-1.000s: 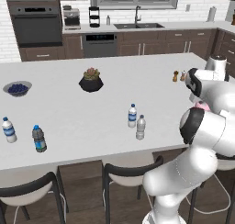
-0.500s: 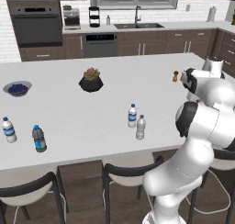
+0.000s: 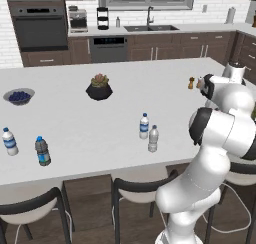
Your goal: Move the plastic bottles in the middle to the plastics group, and the glass bottles in the middle to the glass group.
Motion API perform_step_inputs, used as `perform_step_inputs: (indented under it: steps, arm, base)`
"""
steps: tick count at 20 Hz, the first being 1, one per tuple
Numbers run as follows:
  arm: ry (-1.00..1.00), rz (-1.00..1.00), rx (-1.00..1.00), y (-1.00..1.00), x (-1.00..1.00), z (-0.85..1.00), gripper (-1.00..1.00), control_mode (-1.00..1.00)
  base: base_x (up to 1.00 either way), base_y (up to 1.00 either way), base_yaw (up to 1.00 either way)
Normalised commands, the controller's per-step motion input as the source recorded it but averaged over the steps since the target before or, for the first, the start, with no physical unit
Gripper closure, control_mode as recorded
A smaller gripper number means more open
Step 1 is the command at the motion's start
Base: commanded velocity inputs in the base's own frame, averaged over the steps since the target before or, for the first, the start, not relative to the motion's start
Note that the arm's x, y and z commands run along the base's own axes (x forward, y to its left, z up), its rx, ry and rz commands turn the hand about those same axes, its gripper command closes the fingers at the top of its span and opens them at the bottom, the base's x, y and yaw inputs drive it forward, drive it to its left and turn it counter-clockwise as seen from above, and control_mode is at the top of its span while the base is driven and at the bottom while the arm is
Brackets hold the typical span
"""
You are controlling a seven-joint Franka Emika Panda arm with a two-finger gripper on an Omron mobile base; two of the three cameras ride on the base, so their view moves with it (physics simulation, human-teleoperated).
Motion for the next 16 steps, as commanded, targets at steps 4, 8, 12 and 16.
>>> perform_step_inputs:
  steps: [4, 8, 12, 16]
  arm:
    - [0.0, 0.0, 0.0, -0.08, 0.0, -0.09, 1.0, -1.0]
    - [0.0, 0.0, 0.0, 0.0, 0.0, -0.37, 1.0, -1.0]
    - [0.0, 0.0, 0.0, 0.0, 0.0, -0.49, 1.0, -1.0]
    - [-0.02, 0.0, 0.0, 0.0, 0.0, -0.25, 1.0, -1.0]
  base:
    - [0.0, 0.0, 0.0]
    - [0.0, 0.0, 0.0]
    - [0.0, 0.0, 0.0]
    - [0.0, 0.0, 0.0]
